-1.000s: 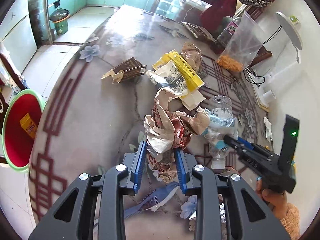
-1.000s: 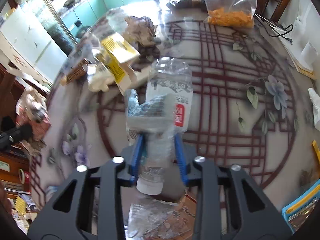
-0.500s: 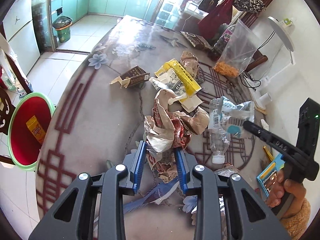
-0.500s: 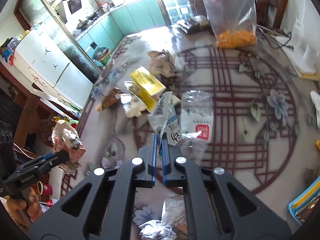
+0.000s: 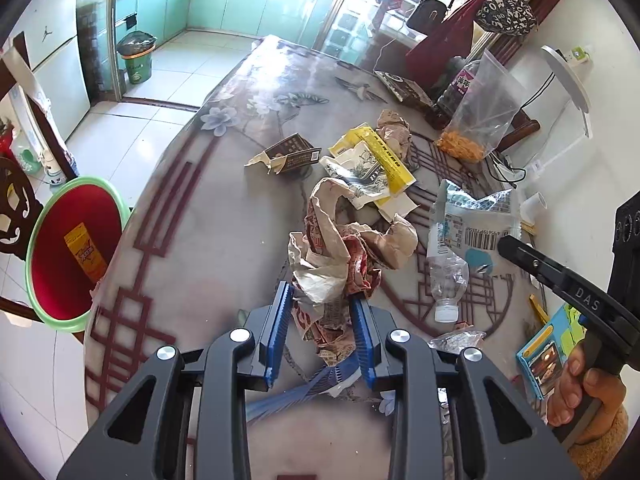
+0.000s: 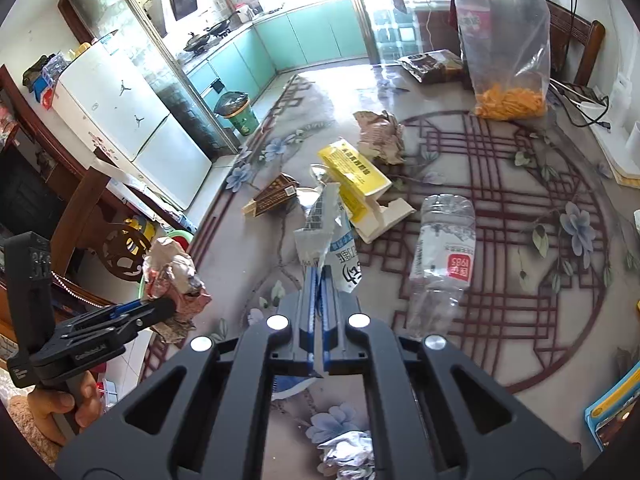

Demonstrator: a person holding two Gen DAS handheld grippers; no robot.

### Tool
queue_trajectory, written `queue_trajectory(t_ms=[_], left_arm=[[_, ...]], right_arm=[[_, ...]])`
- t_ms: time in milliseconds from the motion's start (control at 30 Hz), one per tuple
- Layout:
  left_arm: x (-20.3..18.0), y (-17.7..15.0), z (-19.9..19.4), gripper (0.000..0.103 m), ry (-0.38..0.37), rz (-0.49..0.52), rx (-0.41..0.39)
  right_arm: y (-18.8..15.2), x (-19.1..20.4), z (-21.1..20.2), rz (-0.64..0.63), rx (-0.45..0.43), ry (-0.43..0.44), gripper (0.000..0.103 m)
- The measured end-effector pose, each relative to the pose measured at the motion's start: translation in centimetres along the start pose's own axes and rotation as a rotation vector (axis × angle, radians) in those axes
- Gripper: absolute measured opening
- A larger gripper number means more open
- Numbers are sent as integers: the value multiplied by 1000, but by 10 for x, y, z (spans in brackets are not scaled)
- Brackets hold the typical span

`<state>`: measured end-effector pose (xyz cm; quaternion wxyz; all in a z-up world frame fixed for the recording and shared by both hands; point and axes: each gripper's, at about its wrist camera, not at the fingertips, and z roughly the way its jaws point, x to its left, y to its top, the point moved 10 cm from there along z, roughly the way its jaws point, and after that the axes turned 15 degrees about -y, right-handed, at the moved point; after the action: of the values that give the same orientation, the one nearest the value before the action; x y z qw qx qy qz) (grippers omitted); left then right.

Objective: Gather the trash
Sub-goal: 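Carry the crumpled paper and plastic wrapper over the red bin with both tools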

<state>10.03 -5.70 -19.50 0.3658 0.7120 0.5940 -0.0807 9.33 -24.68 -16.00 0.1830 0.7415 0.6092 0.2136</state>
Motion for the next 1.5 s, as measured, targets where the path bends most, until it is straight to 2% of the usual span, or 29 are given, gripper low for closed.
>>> queue_trajectory(t_ms=[400, 800, 1500], left_arm=[[8, 3, -13, 28, -7, 24, -11], [61, 6, -42, 28, -8, -7, -21], [156, 25, -70, 28, -39, 13, 51]], right_arm=[[-1, 28, -3, -23, -2, 10, 3], [-1, 80, 3, -43, 2, -7, 3], [-14, 178, 19, 7, 31, -53, 3]])
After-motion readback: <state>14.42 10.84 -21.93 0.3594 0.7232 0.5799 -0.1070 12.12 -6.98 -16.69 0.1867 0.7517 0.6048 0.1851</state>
